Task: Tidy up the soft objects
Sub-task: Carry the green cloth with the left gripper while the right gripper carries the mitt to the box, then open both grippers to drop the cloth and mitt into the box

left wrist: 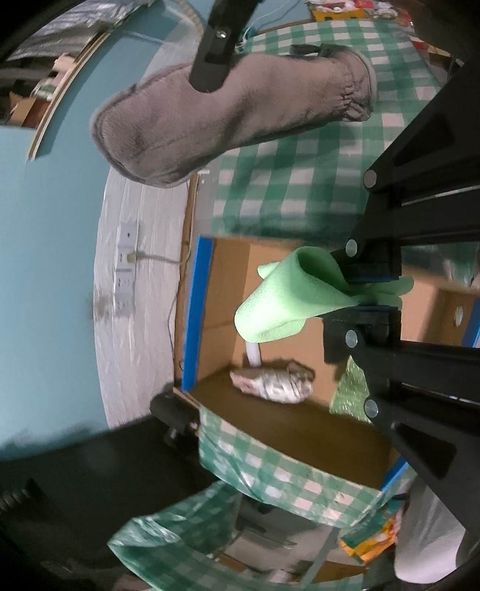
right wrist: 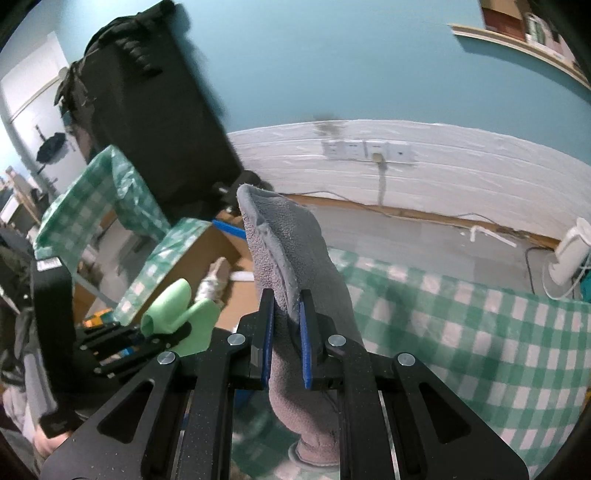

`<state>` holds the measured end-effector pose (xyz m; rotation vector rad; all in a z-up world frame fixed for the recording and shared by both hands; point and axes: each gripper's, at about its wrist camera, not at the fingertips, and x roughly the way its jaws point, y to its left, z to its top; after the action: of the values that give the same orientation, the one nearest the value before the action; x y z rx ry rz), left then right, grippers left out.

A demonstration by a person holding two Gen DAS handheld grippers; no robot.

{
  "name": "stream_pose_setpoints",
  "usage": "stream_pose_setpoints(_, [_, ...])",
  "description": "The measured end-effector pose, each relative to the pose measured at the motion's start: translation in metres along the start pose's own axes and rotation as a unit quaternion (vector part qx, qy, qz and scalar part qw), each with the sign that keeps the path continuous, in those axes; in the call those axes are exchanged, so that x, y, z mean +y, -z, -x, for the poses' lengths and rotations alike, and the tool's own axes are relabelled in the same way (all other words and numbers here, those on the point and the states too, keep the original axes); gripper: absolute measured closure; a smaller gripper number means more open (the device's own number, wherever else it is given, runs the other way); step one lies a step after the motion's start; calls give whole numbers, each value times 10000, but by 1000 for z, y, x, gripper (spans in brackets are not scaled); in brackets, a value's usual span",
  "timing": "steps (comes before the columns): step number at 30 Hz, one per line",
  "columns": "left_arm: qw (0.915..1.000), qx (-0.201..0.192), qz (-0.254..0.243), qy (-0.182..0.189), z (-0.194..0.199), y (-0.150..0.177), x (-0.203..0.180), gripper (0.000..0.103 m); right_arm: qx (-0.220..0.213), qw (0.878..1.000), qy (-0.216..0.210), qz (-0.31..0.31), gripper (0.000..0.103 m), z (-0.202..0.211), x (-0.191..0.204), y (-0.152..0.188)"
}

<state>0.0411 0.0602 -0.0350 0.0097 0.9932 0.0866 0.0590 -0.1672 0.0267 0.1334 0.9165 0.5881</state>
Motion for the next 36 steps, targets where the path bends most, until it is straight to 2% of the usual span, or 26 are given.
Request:
stream_pose_setpoints(10, [9982,90,576,-152,-10,3,66,95,161,9990,-285,307,93,-35,54,-21])
stream_pose_setpoints(13, [9969,167,758,-87,-15,5,83,95,281,9983,-361,367,93,-50,67,-25])
stream_pose_setpoints(24, [9936,398,1025,-241,-34,15,118,93,617,9949,-533,587,93,-92,105,-30])
stream_pose_setpoints(26, [9929,487,1051,-280,-40,17,120,85,677,9944,-550,597,92,-98,109,-30])
stream_pose_setpoints(27, [9921,562,1078,-311,-44,19,121,78,723,9939,-564,605,92,-102,111,-30])
stream_pose_setpoints(29, [9914,648,1089,-324,-48,21,122,65,783,9936,-600,556,84,-108,113,-29])
stream_pose_setpoints(31, [9919,653,1033,-351,-47,23,120,44,819,9936,-617,469,81,-111,111,-28])
stream_pose_setpoints(33, [9929,601,953,-388,-43,22,118,37,810,9934,-662,460,75,-111,111,-26])
stream_pose_setpoints(35, [9936,507,893,-468,-37,20,116,33,791,9938,-599,503,59,-109,111,-26])
stream_pose_setpoints(36, [9938,479,875,-493,-35,19,116,32,765,9942,-570,506,56,-107,111,-26])
